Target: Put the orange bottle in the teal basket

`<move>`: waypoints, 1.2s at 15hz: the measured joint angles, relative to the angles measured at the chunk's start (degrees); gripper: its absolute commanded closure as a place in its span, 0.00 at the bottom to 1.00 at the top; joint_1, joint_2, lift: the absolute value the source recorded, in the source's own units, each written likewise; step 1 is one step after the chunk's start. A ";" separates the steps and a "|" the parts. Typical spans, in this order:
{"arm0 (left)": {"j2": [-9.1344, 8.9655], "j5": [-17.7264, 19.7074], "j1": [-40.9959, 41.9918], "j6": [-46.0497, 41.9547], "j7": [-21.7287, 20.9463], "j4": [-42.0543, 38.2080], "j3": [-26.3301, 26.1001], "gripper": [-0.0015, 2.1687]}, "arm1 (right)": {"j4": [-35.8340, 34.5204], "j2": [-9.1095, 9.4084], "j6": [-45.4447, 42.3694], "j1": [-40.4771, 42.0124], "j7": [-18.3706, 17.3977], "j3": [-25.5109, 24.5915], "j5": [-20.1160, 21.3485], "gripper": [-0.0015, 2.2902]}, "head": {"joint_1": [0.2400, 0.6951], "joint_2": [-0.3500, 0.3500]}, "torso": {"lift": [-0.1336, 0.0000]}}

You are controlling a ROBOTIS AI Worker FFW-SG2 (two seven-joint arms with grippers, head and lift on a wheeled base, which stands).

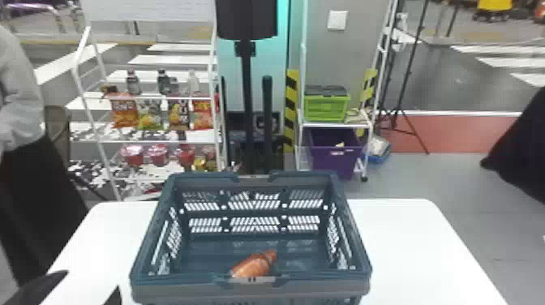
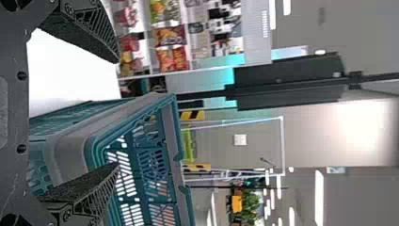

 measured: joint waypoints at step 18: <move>0.00 -0.81 11.20 -26.51 21.17 13.81 -17.28 0.06 | 0.28 -2.84 -0.54 -0.99 -0.01 2.11 -1.77 0.06 | 0.57 0.50 | 1.00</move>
